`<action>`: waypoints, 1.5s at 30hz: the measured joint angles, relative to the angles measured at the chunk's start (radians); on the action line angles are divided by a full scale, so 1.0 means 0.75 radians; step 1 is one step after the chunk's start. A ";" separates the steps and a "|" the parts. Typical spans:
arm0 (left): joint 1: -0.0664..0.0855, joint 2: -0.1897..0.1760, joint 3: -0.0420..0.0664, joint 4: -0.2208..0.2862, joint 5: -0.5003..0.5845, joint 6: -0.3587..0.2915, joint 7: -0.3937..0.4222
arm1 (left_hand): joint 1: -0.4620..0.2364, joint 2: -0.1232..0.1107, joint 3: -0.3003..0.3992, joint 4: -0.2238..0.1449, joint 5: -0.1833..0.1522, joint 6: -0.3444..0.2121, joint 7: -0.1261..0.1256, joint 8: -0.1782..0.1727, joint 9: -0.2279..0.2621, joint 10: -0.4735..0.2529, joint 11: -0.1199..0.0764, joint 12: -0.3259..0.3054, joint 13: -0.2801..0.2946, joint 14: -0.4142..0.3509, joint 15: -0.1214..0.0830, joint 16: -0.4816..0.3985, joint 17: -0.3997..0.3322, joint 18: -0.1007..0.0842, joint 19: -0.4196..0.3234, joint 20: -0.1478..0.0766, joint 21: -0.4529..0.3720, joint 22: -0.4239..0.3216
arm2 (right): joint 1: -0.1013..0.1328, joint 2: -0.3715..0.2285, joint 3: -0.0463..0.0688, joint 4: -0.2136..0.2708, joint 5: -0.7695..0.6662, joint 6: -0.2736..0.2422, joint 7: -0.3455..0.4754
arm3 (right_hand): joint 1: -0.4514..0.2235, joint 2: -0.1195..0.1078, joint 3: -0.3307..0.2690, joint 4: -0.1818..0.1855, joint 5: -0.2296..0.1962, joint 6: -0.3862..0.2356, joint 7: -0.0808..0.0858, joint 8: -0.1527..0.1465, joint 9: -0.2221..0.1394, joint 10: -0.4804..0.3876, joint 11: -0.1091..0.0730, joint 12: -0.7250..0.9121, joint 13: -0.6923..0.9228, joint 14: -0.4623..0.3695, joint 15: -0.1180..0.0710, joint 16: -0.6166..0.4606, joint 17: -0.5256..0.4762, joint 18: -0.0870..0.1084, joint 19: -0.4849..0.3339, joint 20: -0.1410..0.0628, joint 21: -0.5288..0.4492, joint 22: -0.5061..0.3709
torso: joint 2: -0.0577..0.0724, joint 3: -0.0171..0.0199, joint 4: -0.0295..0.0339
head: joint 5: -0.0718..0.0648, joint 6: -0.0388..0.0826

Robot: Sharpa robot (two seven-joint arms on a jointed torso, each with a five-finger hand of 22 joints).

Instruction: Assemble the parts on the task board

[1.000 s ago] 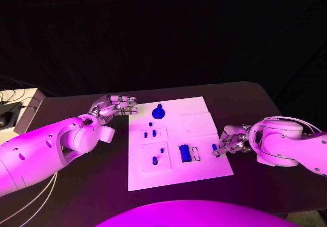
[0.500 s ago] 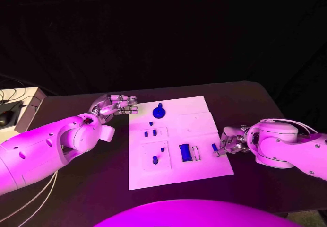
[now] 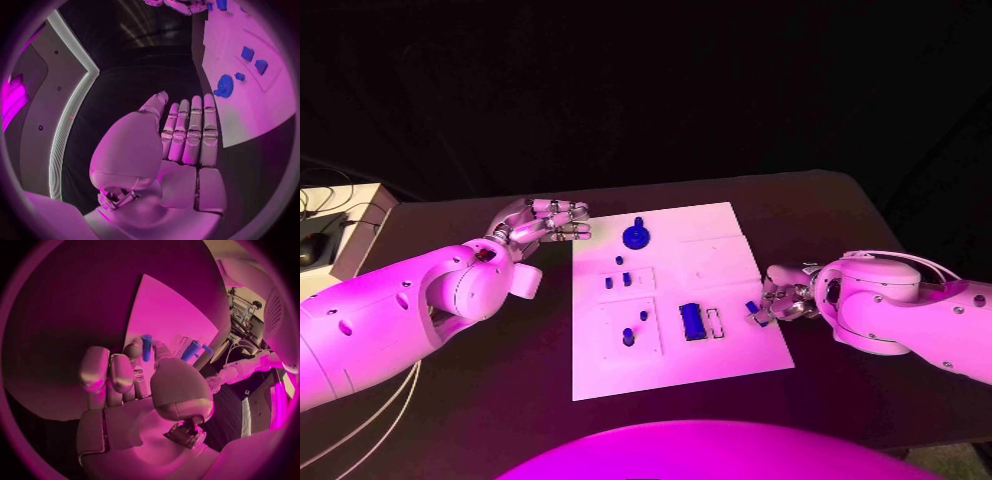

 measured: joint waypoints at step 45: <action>0.000 -0.002 0.000 0.002 0.000 0.000 -0.001 | 0.000 0.000 0.030 0.000 0.000 -0.005 0.005 0.000 0.000 0.000 0.000 0.000 0.000 0.000 0.000 0.000 0.000 0.000 0.000 0.000 0.000 -0.002 | -0.006 -0.013 -0.008 0.005 0.239 -0.175 0.020 | -0.094 0.010 0.661 -0.010 -0.155 -0.056 0.015 0.016 0.053 -0.014 0.006 -0.008 0.001 0.000 0.000 0.000 0.003 -0.021 -0.002 -0.008 0.022 0.000 | 0.000 0.0000 0.0005 | 0.014 -0.005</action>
